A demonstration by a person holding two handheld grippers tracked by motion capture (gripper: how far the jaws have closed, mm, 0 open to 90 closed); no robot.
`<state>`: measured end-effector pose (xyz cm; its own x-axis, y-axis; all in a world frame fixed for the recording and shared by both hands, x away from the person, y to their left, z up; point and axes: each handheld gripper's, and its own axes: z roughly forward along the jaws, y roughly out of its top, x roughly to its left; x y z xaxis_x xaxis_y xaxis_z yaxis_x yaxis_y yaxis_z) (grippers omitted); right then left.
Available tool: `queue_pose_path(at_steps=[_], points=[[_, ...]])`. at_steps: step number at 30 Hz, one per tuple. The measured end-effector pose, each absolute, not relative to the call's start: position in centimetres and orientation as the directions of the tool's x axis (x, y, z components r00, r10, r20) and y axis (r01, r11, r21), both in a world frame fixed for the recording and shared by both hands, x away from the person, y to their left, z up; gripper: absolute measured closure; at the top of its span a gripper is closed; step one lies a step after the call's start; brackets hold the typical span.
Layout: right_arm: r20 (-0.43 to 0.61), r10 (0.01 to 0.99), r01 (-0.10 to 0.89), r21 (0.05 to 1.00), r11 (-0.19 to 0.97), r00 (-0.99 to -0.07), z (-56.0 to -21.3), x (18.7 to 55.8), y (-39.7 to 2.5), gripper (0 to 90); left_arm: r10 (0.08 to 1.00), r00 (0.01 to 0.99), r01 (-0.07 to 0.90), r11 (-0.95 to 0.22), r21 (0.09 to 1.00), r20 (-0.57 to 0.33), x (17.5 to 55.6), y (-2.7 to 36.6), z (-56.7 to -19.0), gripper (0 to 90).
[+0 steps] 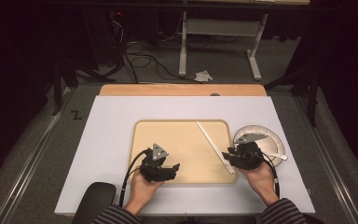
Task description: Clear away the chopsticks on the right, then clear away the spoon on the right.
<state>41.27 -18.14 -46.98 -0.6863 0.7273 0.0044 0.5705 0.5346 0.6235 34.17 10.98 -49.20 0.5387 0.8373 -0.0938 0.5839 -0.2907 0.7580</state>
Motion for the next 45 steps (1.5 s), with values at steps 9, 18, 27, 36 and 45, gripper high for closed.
queue_pose_path(at_steps=[9, 18, 27, 36, 45], points=[[0.000, 0.739, 0.562, 0.650, 0.512, -0.673, -46.0, 39.8, -20.0, 66.9, 0.820, 0.565, 0.579, -0.308, 0.755, -0.098, 34.7, 10.1, -49.3, 31.5], [-0.002, 0.765, 0.567, 0.670, 0.479, -0.644, -45.1, 38.5, -22.7, 64.2, 0.800, 0.589, 0.573, -0.314, 0.757, -0.114, 35.0, 9.5, -49.3, 31.5], [0.003, 0.810, 0.569, 0.713, 0.409, -0.586, -43.6, 37.0, -25.5, 65.0, 0.773, 0.621, 0.569, -0.330, 0.753, -0.131, 35.6, 8.6, -49.4, 31.3], [-0.027, 0.836, 0.559, 0.732, 0.390, -0.548, -43.5, 36.5, -27.8, 63.1, 0.770, 0.627, 0.565, -0.342, 0.751, -0.121, 35.6, 8.2, -49.6, 31.2], [-0.061, 0.868, 0.586, 0.715, 0.382, -0.492, -43.4, 37.1, -30.0, 61.3, 0.771, 0.626, 0.565, -0.346, 0.749, -0.116, 35.4, 8.3, -49.6, 31.0]])
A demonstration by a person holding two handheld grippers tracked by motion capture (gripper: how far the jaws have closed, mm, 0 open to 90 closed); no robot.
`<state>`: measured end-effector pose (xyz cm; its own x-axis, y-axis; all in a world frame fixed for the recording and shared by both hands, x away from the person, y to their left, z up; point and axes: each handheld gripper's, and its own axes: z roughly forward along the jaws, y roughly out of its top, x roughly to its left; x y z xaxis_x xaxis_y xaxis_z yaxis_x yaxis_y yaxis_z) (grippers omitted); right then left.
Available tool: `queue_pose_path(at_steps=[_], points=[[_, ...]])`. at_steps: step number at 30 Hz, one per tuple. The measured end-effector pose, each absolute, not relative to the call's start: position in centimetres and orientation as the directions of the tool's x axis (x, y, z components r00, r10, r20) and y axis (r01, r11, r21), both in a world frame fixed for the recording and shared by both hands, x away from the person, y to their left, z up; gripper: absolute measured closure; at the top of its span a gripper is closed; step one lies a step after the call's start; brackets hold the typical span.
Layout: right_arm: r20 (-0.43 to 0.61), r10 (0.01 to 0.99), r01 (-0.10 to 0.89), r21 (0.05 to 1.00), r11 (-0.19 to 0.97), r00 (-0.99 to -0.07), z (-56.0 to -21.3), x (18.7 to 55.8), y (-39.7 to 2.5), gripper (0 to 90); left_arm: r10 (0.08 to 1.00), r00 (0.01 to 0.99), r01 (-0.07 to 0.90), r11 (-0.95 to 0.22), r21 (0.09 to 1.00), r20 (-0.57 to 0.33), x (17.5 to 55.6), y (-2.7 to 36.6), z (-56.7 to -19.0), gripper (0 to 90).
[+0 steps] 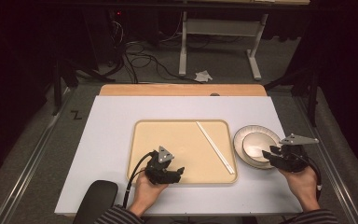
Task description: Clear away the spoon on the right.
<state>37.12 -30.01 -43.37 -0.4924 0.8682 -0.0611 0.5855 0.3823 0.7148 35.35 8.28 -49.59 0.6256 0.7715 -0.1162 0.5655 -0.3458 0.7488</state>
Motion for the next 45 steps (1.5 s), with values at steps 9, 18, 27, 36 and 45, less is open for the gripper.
queue_pose_path(at_steps=[9, 18, 27, 36, 45], points=[[-0.076, 0.874, 0.610, 0.687, 0.396, -0.481, -43.7, 37.5, -31.9, 60.8, 0.782, 0.614, 0.571, -0.349, 0.743, -0.105, 35.0, 8.2, -49.7, 31.1], [-0.084, 0.857, 0.623, 0.651, 0.433, -0.508, -43.7, 38.1, -32.7, 62.3, 0.795, 0.601, 0.564, -0.348, 0.748, -0.083, 34.3, 8.6, -49.7, 31.3], [-0.067, 0.848, 0.641, 0.624, 0.447, -0.525, -43.0, 39.1, -33.4, 67.5, 0.799, 0.596, 0.564, -0.341, 0.752, -0.084, 33.9, 8.9, -49.7, 31.4], [-0.037, 0.823, 0.659, 0.579, 0.480, -0.567, -43.5, 40.1, -33.3, 72.4, 0.810, 0.580, 0.563, -0.327, 0.759, -0.081, 33.7, 9.4, -49.7, 31.5], [0.024, 0.811, 0.684, 0.553, 0.476, -0.584, -43.8, 40.8, -33.5, 81.1, 0.809, 0.583, 0.560, -0.332, 0.759, -0.076, 33.6, 9.3, -49.7, 31.8]])
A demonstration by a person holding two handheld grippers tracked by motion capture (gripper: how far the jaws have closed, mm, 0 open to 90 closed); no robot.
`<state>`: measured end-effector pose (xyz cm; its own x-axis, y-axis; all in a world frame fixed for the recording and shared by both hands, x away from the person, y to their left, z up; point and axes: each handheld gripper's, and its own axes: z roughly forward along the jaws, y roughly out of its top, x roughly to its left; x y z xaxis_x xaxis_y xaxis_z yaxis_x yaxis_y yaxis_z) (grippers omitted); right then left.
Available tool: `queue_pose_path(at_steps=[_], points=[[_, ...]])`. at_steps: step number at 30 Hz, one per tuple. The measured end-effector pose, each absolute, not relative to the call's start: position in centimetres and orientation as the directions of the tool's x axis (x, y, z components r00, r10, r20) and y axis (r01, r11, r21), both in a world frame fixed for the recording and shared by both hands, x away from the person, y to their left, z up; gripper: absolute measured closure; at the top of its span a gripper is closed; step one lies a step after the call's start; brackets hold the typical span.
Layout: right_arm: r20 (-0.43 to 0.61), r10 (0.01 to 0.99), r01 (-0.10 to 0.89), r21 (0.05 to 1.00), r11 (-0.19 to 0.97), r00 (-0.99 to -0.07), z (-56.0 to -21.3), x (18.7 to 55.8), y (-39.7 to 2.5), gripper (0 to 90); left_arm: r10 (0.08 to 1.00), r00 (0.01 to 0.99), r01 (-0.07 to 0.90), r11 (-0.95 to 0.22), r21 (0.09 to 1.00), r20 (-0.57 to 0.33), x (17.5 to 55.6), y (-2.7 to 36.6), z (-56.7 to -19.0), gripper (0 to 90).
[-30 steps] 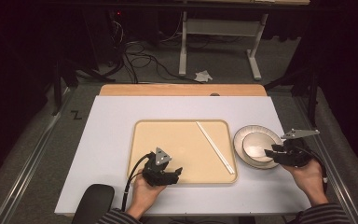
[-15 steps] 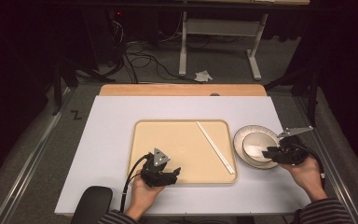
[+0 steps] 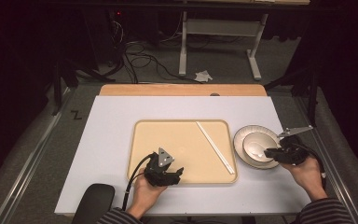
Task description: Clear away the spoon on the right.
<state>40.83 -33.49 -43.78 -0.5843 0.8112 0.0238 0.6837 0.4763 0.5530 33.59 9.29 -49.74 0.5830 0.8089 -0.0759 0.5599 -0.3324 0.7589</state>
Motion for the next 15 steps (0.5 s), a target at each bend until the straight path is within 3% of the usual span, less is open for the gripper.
queue_pose_path(at_steps=[3, 15], points=[[0.026, 0.812, 0.690, 0.544, 0.478, -0.583, -43.9, 40.9, -33.5, 84.8, 0.807, 0.586, 0.556, -0.334, 0.761, -0.074, 33.6, 9.3, -49.7, 31.8], [0.015, 0.818, 0.698, 0.531, 0.481, -0.575, -43.7, 40.8, -33.5, 85.5, 0.784, 0.620, 0.525, -0.385, 0.759, -0.031, 33.9, 8.1, -49.6, 32.0]])
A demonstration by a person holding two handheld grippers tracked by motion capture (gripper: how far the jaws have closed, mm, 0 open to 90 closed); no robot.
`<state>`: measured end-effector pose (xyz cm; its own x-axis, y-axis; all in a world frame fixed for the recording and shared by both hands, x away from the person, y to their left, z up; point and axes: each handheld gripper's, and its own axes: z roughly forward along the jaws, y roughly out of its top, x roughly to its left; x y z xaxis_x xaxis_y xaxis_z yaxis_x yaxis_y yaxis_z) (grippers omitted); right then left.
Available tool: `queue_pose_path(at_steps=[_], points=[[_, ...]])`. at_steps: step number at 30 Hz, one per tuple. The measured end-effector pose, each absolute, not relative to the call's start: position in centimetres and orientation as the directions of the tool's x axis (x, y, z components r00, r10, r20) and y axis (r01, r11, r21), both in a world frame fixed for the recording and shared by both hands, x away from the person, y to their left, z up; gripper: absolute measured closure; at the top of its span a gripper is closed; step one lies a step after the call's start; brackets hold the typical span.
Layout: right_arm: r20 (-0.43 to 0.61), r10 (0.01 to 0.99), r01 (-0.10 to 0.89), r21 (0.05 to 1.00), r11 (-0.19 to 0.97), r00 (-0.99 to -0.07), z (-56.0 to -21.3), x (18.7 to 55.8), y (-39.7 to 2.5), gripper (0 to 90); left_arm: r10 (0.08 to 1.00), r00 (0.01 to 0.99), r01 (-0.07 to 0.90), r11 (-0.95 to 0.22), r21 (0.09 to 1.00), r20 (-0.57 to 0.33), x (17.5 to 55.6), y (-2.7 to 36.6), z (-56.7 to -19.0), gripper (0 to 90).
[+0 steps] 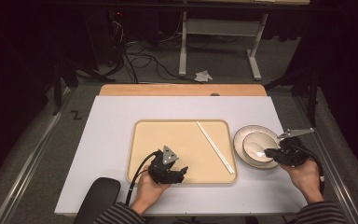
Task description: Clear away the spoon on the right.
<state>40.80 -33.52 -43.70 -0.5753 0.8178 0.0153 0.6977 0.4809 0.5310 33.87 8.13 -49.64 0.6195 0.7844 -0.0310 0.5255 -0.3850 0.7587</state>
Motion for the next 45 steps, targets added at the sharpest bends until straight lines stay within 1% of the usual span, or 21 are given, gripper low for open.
queue_pose_path(at_steps=[10, 15, 18, 23, 29, 32, 40, 43, 45], points=[[-0.017, 0.825, 0.699, 0.522, 0.489, -0.565, -43.5, 40.3, -32.7, 85.5, 0.762, 0.647, 0.507, -0.396, 0.766, -0.034, 34.4, 7.5, -49.4, 32.2], [0.005, 0.848, 0.697, 0.573, 0.432, -0.529, -43.4, 39.7, -33.1, 85.6, 0.755, 0.654, 0.514, -0.395, 0.761, -0.051, 34.9, 7.3, -49.6, 32.1], [0.004, 0.854, 0.689, 0.593, 0.416, -0.520, -43.0, 39.1, -33.1, 85.6, 0.754, 0.652, 0.525, -0.380, 0.762, -0.073, 35.3, 7.2, -49.6, 32.1], [-0.005, 0.849, 0.661, 0.626, 0.415, -0.528, -42.0, 37.9, -32.5, 85.6, 0.752, 0.655, 0.522, -0.376, 0.765, -0.078, 35.6, 7.0, -49.5, 31.9], [-0.014, 0.827, 0.621, 0.653, 0.433, -0.561, -41.0, 36.6, -30.9, 85.6, 0.743, 0.666, 0.519, -0.389, 0.761, -0.074, 35.7, 6.8, -49.4, 31.5], [-0.003, 0.833, 0.621, 0.665, 0.415, -0.554, -40.7, 36.3, -30.0, 85.6, 0.745, 0.664, 0.517, -0.389, 0.762, -0.071, 35.8, 6.9, -49.3, 31.5], [-0.014, 0.804, 0.587, 0.676, 0.446, -0.594, -40.4, 36.3, -27.9, 85.6, 0.767, 0.639, 0.518, -0.371, 0.771, -0.061, 35.8, 7.2, -49.1, 31.5], [0.003, 0.795, 0.578, 0.689, 0.438, -0.606, -40.4, 36.4, -26.8, 85.6, 0.782, 0.619, 0.522, -0.339, 0.783, -0.074, 35.8, 7.9, -48.7, 31.5], [-0.005, 0.786, 0.568, 0.689, 0.451, -0.619, -40.4, 36.7, -25.9, 85.6, 0.790, 0.607, 0.525, -0.325, 0.786, -0.079, 35.8, 8.2, -48.6, 31.5]])
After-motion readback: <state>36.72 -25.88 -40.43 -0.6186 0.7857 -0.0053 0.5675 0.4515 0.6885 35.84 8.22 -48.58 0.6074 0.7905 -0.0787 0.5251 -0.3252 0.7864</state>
